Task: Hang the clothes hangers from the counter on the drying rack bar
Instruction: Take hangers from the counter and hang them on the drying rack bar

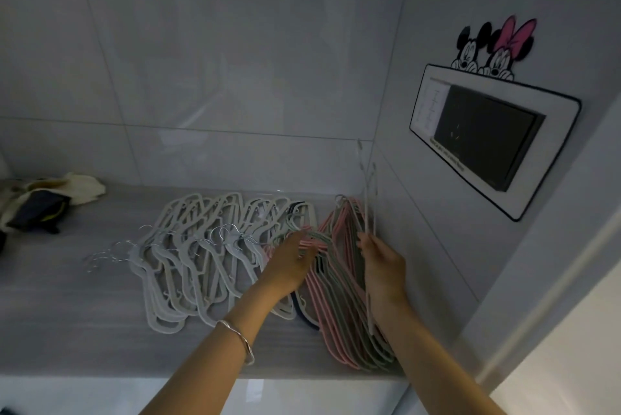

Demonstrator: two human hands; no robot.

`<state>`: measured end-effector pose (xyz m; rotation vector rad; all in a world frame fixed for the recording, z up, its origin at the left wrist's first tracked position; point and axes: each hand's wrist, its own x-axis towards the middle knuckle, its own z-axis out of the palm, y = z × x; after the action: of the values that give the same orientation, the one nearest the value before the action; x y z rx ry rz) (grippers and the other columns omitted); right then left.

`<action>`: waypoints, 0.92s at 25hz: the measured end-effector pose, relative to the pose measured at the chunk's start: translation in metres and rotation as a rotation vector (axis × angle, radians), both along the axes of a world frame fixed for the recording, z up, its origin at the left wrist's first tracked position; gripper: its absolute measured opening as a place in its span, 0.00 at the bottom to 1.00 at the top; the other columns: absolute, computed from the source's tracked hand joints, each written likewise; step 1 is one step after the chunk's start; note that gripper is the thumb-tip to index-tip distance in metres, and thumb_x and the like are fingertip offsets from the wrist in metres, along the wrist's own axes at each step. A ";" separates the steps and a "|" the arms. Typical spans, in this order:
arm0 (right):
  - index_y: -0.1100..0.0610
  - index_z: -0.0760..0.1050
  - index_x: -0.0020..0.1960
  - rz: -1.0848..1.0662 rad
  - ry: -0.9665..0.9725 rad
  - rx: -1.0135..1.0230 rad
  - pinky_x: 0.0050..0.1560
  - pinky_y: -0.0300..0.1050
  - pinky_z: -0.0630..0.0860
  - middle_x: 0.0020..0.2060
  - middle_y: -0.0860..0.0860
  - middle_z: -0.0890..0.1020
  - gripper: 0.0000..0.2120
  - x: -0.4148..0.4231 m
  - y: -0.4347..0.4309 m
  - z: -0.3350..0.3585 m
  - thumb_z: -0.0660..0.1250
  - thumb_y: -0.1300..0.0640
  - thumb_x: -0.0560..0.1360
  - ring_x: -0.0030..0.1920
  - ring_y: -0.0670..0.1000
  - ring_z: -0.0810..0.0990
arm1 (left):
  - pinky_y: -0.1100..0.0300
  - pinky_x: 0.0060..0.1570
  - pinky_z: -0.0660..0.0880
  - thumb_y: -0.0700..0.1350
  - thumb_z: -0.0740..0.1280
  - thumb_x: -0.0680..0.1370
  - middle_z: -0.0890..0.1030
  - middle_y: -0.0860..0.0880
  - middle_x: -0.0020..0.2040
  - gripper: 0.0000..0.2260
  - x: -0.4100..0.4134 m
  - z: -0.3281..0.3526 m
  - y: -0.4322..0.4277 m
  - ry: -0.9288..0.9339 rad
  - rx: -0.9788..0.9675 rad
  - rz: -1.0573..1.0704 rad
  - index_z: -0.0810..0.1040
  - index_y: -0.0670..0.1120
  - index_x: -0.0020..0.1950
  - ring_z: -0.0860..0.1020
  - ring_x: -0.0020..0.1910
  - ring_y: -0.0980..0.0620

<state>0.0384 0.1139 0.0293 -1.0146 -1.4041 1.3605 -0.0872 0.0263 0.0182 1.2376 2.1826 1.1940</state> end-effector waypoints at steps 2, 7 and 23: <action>0.54 0.81 0.49 0.155 0.141 -0.132 0.46 0.34 0.77 0.42 0.50 0.83 0.06 -0.006 -0.009 0.016 0.65 0.57 0.76 0.44 0.48 0.81 | 0.63 0.57 0.68 0.52 0.54 0.82 0.70 0.47 0.70 0.20 0.010 0.012 -0.009 -0.048 0.047 0.052 0.63 0.48 0.73 0.73 0.64 0.49; 0.59 0.80 0.52 0.632 0.196 -0.254 0.43 0.39 0.78 0.40 0.50 0.85 0.09 -0.009 -0.042 0.037 0.65 0.58 0.76 0.41 0.46 0.83 | 0.65 0.58 0.66 0.53 0.52 0.82 0.72 0.49 0.67 0.20 0.027 0.037 -0.058 -0.074 0.112 0.303 0.66 0.46 0.71 0.73 0.60 0.53; 0.52 0.82 0.43 1.690 0.089 -0.079 0.48 0.39 0.72 0.39 0.46 0.84 0.02 0.183 -0.266 0.096 0.71 0.55 0.71 0.45 0.48 0.78 | 0.63 0.36 0.74 0.53 0.55 0.81 0.80 0.49 0.39 0.16 0.370 0.123 -0.328 -0.111 0.126 1.249 0.76 0.45 0.44 0.77 0.34 0.53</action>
<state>0.2212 -0.1526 0.1252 0.5351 -2.1779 2.4896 0.2826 -0.3021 0.1412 -0.3610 2.8146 1.7145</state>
